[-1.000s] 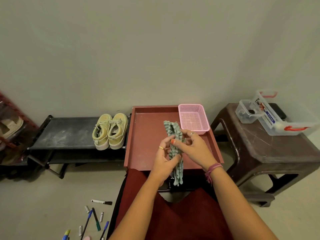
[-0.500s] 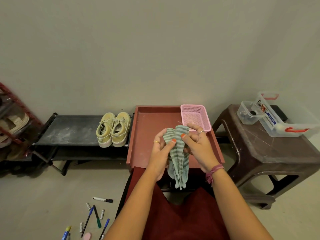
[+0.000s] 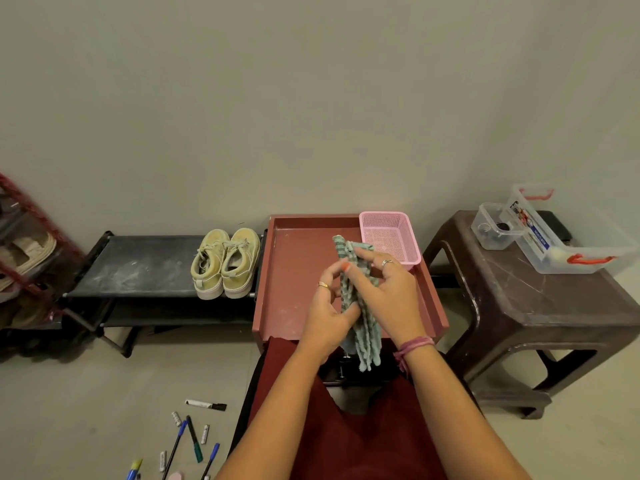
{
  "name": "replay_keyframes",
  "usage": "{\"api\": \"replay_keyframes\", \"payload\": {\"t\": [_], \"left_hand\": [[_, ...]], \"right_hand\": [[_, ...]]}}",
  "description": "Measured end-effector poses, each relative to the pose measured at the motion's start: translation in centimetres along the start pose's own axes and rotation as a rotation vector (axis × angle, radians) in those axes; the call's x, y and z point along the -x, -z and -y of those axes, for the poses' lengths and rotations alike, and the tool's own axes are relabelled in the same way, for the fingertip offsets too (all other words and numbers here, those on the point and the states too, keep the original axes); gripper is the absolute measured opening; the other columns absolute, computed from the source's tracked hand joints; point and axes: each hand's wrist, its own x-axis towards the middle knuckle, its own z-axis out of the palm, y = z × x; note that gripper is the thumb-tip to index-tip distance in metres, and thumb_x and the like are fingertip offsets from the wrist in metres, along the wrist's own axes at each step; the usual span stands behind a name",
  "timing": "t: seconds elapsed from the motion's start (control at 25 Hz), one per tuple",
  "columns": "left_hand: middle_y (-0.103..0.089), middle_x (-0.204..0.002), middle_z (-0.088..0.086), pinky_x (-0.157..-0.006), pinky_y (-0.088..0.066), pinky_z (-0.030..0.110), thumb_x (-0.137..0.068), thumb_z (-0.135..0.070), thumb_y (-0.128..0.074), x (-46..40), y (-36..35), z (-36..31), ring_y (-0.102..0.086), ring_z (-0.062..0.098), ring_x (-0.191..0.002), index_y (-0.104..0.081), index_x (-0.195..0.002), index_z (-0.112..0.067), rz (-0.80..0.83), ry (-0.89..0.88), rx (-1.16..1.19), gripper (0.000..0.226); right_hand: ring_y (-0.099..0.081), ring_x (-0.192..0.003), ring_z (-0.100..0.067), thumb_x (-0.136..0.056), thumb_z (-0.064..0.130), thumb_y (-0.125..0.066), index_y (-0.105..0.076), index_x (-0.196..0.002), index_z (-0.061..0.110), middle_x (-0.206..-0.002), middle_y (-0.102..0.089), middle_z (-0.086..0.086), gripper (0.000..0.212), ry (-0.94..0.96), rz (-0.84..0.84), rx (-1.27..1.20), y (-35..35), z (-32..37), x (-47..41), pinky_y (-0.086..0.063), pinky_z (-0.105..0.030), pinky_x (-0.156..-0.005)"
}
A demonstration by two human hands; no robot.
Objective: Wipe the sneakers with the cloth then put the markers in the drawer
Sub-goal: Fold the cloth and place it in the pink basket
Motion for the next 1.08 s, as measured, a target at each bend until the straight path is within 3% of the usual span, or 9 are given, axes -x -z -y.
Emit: {"api": "replay_keyframes", "payload": {"t": [0.12, 0.24, 0.36, 0.48, 0.6, 0.72, 0.84, 1.0, 1.08], "left_hand": [[-0.056, -0.126, 0.004, -0.088, -0.052, 0.03, -0.077, -0.004, -0.063, -0.3, 0.4, 0.3, -0.057, 0.018, -0.113, -0.048, -0.121, -0.052, 0.025, -0.036, -0.06, 0.067], [-0.065, -0.116, 0.005, -0.09, -0.053, 0.032, -0.082, -0.003, -0.062, -0.4, 1.0, -0.4, -0.062, 0.019, -0.11, -0.058, -0.122, -0.024, -0.016, -0.029, 0.115, 0.045], [-0.071, -0.099, 0.003, -0.076, -0.054, 0.025, -0.085, -0.012, -0.071, -1.5, 2.1, -0.9, -0.067, 0.019, -0.095, -0.065, -0.103, -0.015, -0.225, 0.023, 0.151, 0.019], [-0.063, -0.089, 0.004, -0.068, -0.053, 0.018, -0.077, -0.005, -0.077, -2.3, 3.6, -1.3, -0.065, 0.008, -0.079, -0.053, -0.098, -0.011, -0.32, 0.008, 0.117, 0.032], [-0.056, -0.093, -0.001, -0.076, -0.051, 0.019, -0.081, 0.001, -0.072, -2.5, 5.8, -1.6, -0.062, 0.003, -0.077, -0.045, -0.119, -0.018, -0.178, -0.053, -0.036, 0.051], [-0.052, -0.103, -0.004, -0.084, -0.052, 0.027, -0.083, -0.009, -0.071, -2.9, 7.2, -1.8, -0.058, 0.02, -0.084, -0.031, -0.141, -0.043, 0.022, -0.134, -0.352, 0.078], [-0.046, -0.116, -0.008, -0.064, -0.055, 0.034, -0.08, -0.008, -0.071, -3.5, 7.2, -2.8, -0.054, 0.028, -0.068, -0.023, -0.143, -0.053, 0.206, -0.129, -0.491, 0.09], [-0.046, -0.115, -0.01, -0.059, -0.048, 0.016, -0.077, -0.003, -0.069, -4.1, 6.8, -4.2, -0.052, -0.001, -0.075, -0.048, -0.131, -0.039, 0.361, -0.223, -0.609, 0.068], [-0.048, -0.108, -0.012, -0.064, -0.047, 0.018, -0.077, -0.008, -0.07, -4.7, 6.9, -4.3, -0.05, 0.0, -0.08, -0.059, -0.117, -0.029, 0.401, -0.263, -0.754, 0.046]], "right_hand": [[-0.068, -0.09, -0.01, -0.078, 0.028, -0.075, -0.069, -0.106, 0.024, -0.1, -0.071, 0.007, 0.028, -0.131, -0.001, -0.142, 0.3, -0.1, -0.5, -0.057, -0.036, -0.082], [-0.071, -0.084, -0.021, -0.081, 0.018, -0.072, -0.068, -0.099, 0.013, -0.092, -0.073, -0.003, 0.019, -0.233, 0.048, -0.33, 1.4, -0.4, -1.2, -0.058, -0.04, -0.078], [-0.066, -0.083, -0.019, -0.088, 0.013, -0.064, -0.064, -0.098, 0.009, -0.093, -0.07, -0.008, 0.01, -0.237, 0.127, -0.416, 2.6, -0.7, -1.8, -0.055, -0.037, -0.079], [-0.066, -0.083, -0.016, -0.094, 0.011, -0.053, -0.061, -0.093, 0.015, -0.093, -0.071, -0.005, 0.009, -0.231, 0.151, -0.464, 3.8, -1.1, -2.5, -0.055, -0.032, -0.075], [-0.066, -0.075, -0.006, -0.097, 0.011, -0.048, -0.058, -0.089, 0.018, -0.082, -0.071, 0.006, 0.014, -0.236, 0.096, -0.478, 5.0, -1.6, -3.4, -0.054, -0.024, -0.066], [-0.066, -0.078, -0.005, -0.098, 0.012, -0.046, -0.055, -0.096, 0.02, -0.087, -0.069, 0.005, 0.012, -0.205, 0.064, -0.471, 5.3, -2.3, -4.1, -0.052, -0.023, -0.068], [-0.066, -0.086, -0.005, -0.099, 0.011, -0.042, -0.052, -0.102, 0.023, -0.095, -0.066, 0.003, 0.015, -0.151, 0.069, -0.452, 4.8, -2.7, -4.3, -0.053, -0.025, -0.077], [-0.065, -0.096, -0.012, -0.099, 0.015, -0.044, -0.055, -0.103, 0.028, -0.1, -0.068, 0.005, 0.017, -0.127, 0.108, -0.484, 4.7, -2.7, -4.3, -0.053, -0.03, -0.083], [-0.065, -0.094, -0.012, -0.099, 0.015, -0.044, -0.056, -0.104, 0.026, -0.098, -0.067, 0.004, 0.017, -0.12, 0.124, -0.496, 4.8, -2.6, -4.3, -0.053, -0.029, -0.08]]}}
